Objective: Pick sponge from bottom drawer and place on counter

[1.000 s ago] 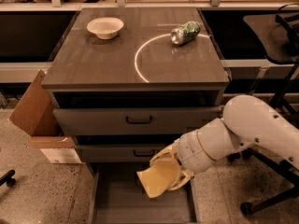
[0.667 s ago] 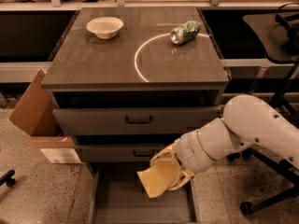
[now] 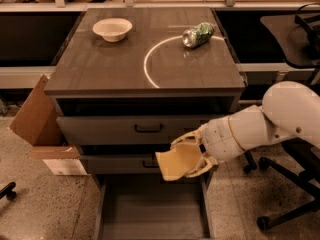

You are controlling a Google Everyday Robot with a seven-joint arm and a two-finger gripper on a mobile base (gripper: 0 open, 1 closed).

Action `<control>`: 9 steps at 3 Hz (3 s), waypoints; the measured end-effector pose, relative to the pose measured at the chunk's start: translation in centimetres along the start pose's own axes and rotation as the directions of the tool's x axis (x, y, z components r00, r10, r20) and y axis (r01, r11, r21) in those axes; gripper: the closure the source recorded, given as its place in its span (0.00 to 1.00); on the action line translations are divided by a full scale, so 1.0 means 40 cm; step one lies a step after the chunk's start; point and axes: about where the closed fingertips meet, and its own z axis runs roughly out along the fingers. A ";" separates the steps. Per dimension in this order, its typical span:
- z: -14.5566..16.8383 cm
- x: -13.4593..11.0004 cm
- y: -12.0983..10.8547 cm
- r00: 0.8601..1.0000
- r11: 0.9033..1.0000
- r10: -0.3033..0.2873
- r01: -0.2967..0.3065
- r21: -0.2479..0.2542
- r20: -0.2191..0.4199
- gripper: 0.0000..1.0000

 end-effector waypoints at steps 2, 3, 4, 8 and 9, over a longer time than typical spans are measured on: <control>-0.158 0.022 -0.161 0.989 0.986 0.115 -0.101 0.132 -0.097 1.00; -0.163 0.025 -0.170 0.988 0.983 0.127 -0.113 0.142 -0.094 1.00; -0.159 0.038 -0.186 0.988 0.978 0.139 -0.127 0.166 -0.066 1.00; -0.252 0.173 -0.571 0.960 0.920 0.267 -0.226 0.320 -0.090 0.84; -0.253 0.198 -0.678 0.933 0.874 0.356 -0.313 0.373 -0.053 0.53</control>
Offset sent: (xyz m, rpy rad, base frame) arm 0.0864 -0.0486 0.1029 -0.0225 -0.0340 -0.3148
